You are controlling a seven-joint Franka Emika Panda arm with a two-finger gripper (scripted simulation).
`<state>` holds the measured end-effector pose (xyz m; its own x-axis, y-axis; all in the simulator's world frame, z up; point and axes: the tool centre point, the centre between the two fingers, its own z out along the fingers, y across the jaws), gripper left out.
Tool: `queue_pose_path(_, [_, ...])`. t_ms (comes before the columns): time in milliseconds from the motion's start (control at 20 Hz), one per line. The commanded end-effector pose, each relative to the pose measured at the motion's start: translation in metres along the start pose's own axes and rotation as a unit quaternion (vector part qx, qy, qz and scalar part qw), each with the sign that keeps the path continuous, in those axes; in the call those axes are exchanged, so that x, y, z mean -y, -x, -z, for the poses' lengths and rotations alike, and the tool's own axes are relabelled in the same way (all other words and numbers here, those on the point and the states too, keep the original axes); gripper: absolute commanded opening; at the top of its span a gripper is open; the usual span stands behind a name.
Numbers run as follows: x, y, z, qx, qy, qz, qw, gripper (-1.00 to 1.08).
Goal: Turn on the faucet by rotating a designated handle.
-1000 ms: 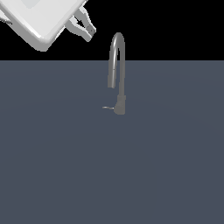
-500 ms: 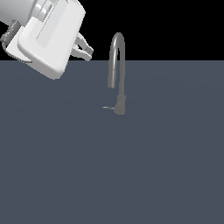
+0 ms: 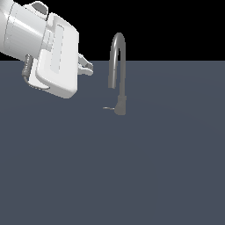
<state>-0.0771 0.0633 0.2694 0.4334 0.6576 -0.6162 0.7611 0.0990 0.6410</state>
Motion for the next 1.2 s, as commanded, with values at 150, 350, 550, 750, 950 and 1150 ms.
queue_pose_path(150, [0.006,-0.017,-0.012,0.004,0.043,0.043,0.9982,-1.00])
queue_pose_path(350, [0.010,-0.029,-0.021,0.007,0.073,0.074,0.9946,-1.00])
queue_pose_path(550, [0.015,-0.040,-0.030,0.010,0.104,0.104,0.9891,-1.00])
queue_pose_path(750, [0.020,-0.051,-0.040,0.013,0.134,0.135,0.9816,-1.00])
queue_pose_path(950, [0.025,-0.061,-0.051,0.017,0.165,0.166,0.9721,-1.00])
queue_pose_path(1150, [0.030,-0.072,-0.062,0.021,0.195,0.197,0.9605,-1.00])
